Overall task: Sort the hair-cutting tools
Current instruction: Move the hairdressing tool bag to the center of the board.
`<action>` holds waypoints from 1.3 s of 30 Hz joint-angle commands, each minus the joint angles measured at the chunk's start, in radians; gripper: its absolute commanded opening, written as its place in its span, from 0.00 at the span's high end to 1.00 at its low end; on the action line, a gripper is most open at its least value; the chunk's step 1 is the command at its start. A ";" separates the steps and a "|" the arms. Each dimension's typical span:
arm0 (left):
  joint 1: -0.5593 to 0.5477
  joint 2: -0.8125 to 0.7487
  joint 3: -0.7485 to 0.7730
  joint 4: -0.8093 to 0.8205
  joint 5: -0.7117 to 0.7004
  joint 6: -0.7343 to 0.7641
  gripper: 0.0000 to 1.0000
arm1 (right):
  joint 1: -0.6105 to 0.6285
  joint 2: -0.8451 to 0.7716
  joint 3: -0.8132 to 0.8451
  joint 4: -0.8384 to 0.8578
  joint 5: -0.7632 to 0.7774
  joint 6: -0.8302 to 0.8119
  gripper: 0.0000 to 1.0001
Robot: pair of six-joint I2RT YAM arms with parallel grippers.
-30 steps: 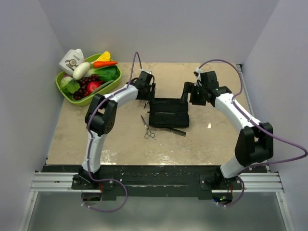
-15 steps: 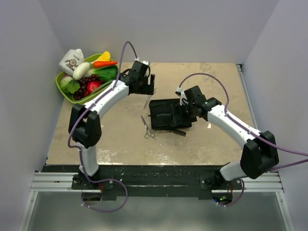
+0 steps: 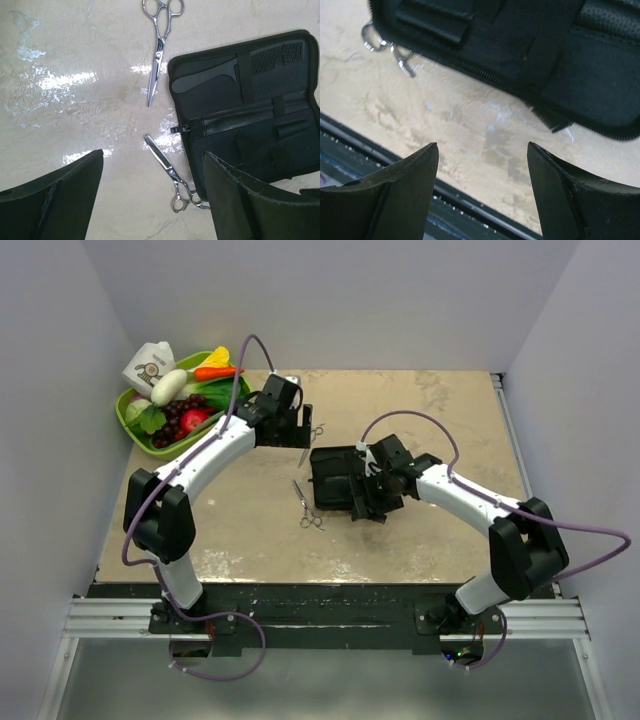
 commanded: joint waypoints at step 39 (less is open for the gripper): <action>0.000 -0.079 -0.077 0.014 -0.005 -0.011 0.16 | 0.022 0.127 0.020 0.269 0.200 -0.004 0.25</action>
